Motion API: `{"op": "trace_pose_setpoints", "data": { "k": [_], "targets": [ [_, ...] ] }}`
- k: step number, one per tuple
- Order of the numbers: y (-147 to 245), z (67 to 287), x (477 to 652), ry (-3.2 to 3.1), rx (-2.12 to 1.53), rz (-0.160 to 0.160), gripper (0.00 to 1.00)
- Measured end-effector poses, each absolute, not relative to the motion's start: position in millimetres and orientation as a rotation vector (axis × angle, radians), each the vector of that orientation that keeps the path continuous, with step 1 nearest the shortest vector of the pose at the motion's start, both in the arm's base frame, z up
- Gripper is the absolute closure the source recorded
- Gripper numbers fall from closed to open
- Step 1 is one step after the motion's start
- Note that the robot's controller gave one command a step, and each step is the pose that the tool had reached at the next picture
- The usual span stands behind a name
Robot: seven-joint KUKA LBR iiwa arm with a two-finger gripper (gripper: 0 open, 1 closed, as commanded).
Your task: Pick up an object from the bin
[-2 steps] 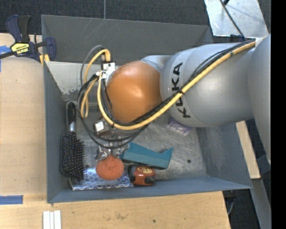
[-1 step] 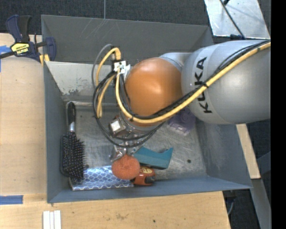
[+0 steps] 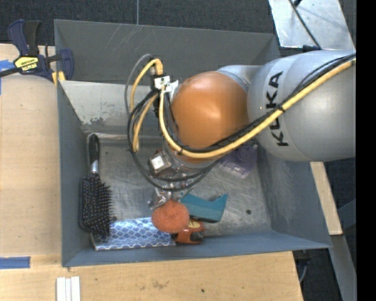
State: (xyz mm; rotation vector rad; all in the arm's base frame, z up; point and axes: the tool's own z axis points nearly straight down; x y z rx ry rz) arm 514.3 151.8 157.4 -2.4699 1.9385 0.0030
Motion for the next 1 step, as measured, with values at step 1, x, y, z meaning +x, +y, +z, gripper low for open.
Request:
{"op": "trace_pose_setpoints", "data": {
  "k": [1],
  "targets": [
    [130.2,146.7,539.3,1.868,-2.521,-0.001,1.0]
  ]
}}
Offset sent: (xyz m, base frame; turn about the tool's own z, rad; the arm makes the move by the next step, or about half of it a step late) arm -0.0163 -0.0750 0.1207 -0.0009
